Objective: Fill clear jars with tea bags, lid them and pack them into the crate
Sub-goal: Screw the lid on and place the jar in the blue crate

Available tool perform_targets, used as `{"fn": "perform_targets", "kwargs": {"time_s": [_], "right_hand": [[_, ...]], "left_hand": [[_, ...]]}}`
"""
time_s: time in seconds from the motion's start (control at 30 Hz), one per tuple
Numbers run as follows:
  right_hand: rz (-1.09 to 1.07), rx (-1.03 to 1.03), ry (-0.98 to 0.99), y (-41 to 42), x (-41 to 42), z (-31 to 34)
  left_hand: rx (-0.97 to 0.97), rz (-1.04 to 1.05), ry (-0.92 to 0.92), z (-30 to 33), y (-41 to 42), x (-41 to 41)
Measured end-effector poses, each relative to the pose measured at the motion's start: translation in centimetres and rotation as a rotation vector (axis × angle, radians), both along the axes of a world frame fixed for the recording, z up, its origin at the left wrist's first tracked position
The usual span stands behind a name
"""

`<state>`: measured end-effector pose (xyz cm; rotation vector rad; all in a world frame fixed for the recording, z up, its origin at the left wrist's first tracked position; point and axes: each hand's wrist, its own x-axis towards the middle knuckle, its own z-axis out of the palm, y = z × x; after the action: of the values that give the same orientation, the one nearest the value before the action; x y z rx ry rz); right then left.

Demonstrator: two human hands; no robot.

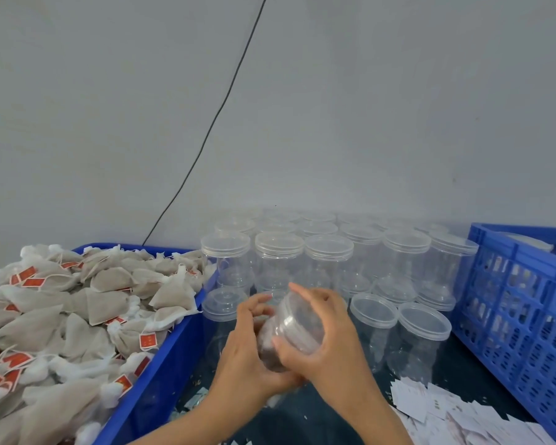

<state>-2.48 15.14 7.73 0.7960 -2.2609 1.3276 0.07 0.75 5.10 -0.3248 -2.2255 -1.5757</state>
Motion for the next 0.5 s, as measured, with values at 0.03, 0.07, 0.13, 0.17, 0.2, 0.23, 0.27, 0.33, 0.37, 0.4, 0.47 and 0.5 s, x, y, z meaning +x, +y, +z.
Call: {"fn": "perform_targets", "kwargs": {"time_s": [0.03, 0.07, 0.13, 0.17, 0.2, 0.23, 0.27, 0.33, 0.37, 0.4, 0.47, 0.5], "right_hand": [[-0.006, -0.072, -0.002, 0.2, -0.1, 0.2], [-0.013, -0.143, -0.01, 0.5, -0.1, 0.4], [-0.046, -0.265, -0.005, 1.1, -0.1, 0.8], [-0.062, -0.314, 0.007, 1.4, -0.1, 1.0], [-0.07, -0.363, 0.012, 1.6, -0.1, 1.1], [-0.071, -0.411, 0.004, 1.7, 0.0, 1.3], [-0.068, -0.452, -0.014, 1.6, 0.0, 1.3], [-0.063, -0.48, -0.052, 1.4, 0.1, 1.3], [-0.054, -0.463, -0.066, 1.2, 0.1, 1.3], [-0.033, -0.437, -0.082, 1.0, 0.0, 1.1], [0.023, -0.391, -0.122, 0.7, 0.1, 0.9], [0.039, -0.364, -0.134, 0.6, 0.1, 0.8]], "left_hand": [[0.019, -0.04, 0.004, 0.2, -0.2, 0.1], [0.045, -0.067, 0.002, 0.4, -0.4, 0.2], [0.148, -0.091, -0.034, 0.8, -0.9, 0.4], [0.234, -0.095, -0.081, 0.9, -1.0, 0.3], [0.336, -0.122, -0.16, 1.0, -1.2, 0.2], [0.433, -0.188, -0.253, 0.9, -1.3, 0.1], [0.507, -0.282, -0.331, 0.8, -1.4, 0.0], [0.6, -0.42, -0.416, 0.5, -1.1, 0.0], [0.655, -0.44, -0.448, 0.4, -1.0, 0.0], [0.709, -0.442, -0.477, 0.2, -0.9, 0.0], [0.762, -0.412, -0.494, 0.0, -1.1, -0.2], [0.762, -0.394, -0.493, -0.1, -1.3, -0.2]]}}
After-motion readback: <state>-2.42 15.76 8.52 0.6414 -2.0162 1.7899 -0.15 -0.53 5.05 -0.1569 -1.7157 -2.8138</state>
